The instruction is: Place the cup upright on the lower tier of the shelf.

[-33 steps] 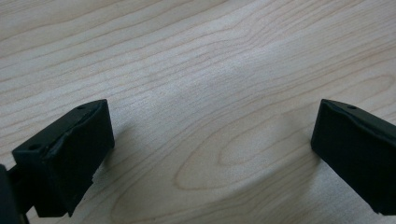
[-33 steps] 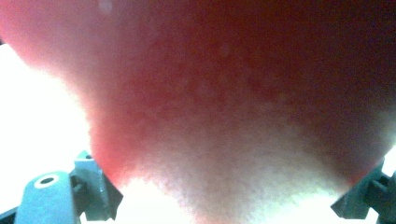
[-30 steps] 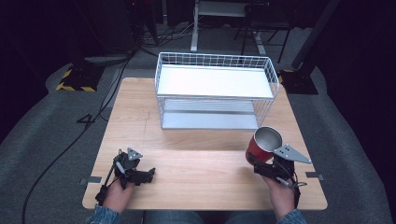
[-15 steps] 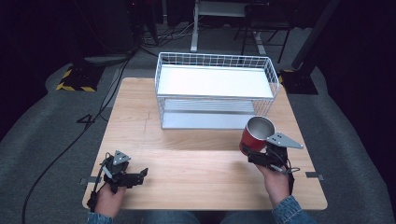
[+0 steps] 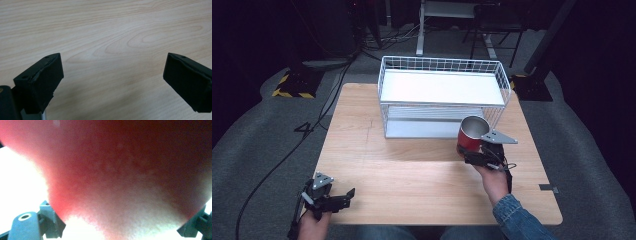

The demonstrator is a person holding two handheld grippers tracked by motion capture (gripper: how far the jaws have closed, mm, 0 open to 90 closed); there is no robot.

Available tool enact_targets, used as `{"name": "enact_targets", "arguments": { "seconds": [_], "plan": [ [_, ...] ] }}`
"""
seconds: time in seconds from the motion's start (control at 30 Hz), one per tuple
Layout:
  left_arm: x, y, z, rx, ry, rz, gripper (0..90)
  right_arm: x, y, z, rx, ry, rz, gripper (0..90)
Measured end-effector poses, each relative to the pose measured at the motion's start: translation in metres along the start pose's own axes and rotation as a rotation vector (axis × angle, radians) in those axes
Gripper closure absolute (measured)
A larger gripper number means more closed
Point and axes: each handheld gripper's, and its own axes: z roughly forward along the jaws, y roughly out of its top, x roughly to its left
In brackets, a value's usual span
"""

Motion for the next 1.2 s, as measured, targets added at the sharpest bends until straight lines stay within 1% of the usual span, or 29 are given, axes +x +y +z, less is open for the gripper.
{"name": "enact_targets", "arguments": {
  "seconds": [0.03,0.1,0.13,0.23,0.33,0.37,0.5,0.57,0.63,0.67,0.7,0.73,0.8,0.83,0.87,0.93,0.97,1.07,1.1,1.13,1.17,1.2],
  "plan": [
    [0.001,-0.003,-0.002,-0.003,0.005,-0.011,3.4,0.000,0.001,0.003,0.003,0.003,-0.006,16.8],
    [0.003,-0.006,-0.005,-0.002,0.013,-0.014,3.4,0.001,0.002,0.006,0.008,0.003,-0.004,16.8],
    [0.005,-0.010,-0.009,0.000,0.018,-0.032,3.4,0.001,0.003,0.012,0.008,0.009,-0.004,16.8],
    [0.009,-0.017,-0.016,0.002,0.035,-0.048,3.4,0.001,0.004,0.021,0.019,0.012,-0.007,16.8],
    [0.013,-0.024,-0.024,-0.001,0.052,-0.059,3.3,0.000,0.006,0.030,0.027,0.013,-0.010,16.8],
    [0.013,-0.024,-0.024,-0.001,0.052,-0.059,3.3,0.000,0.006,0.030,0.027,0.013,-0.010,16.8],
    [0.018,-0.036,-0.033,0.010,0.074,-0.092,3.3,0.000,0.009,0.044,0.036,0.018,-0.018,16.7],
    [0.019,-0.038,-0.035,0.013,0.078,-0.097,3.3,0.001,0.009,0.047,0.039,0.021,-0.013,16.7],
    [0.021,-0.043,-0.040,0.010,0.087,-0.115,3.3,0.000,0.010,0.056,0.041,0.020,-0.017,16.8],
    [0.021,-0.043,-0.040,0.010,0.087,-0.115,3.3,0.000,0.010,0.056,0.041,0.020,-0.017,16.8],
    [0.023,-0.045,-0.042,0.009,0.094,-0.116,3.3,0.000,0.012,0.061,0.042,0.022,-0.014,16.7],
    [0.023,-0.045,-0.042,0.009,0.094,-0.116,3.3,0.000,0.012,0.061,0.042,0.022,-0.014,16.7],
    [0.024,-0.048,-0.044,0.011,0.100,-0.125,3.2,-0.001,0.014,0.069,0.040,0.022,-0.013,16.7],
    [0.024,-0.048,-0.044,0.011,0.100,-0.125,3.1,-0.001,0.014,0.069,0.040,0.022,-0.013,16.7],
    [0.025,-0.049,-0.044,0.015,0.101,-0.130,3.0,-0.001,0.016,0.074,0.039,0.020,-0.012,16.7],
    [0.025,-0.050,-0.044,0.019,0.102,-0.132,2.9,-0.001,0.016,0.076,0.037,0.021,-0.012,16.7],
    [0.025,-0.050,-0.044,0.021,0.100,-0.139,2.9,-0.001,0.017,0.082,0.036,0.017,-0.021,16.7],
    [0.026,-0.050,-0.044,0.022,0.102,-0.137,2.9,-0.002,0.018,0.091,0.046,0.007,-0.022,16.7],
    [0.026,-0.050,-0.044,0.022,0.102,-0.137,2.8,-0.002,0.018,0.091,0.046,0.007,-0.022,16.7],
    [0.026,-0.049,-0.043,0.020,0.100,-0.138,2.9,-0.003,0.018,0.098,0.044,0.005,-0.017,16.7],
    [0.026,-0.049,-0.043,0.020,0.100,-0.138,2.9,-0.003,0.018,0.098,0.044,0.005,-0.017,16.7],
    [0.026,-0.049,-0.042,0.029,0.093,-0.138,2.9,-0.003,0.019,0.104,0.035,-0.006,-0.018,16.7]
  ]
}}
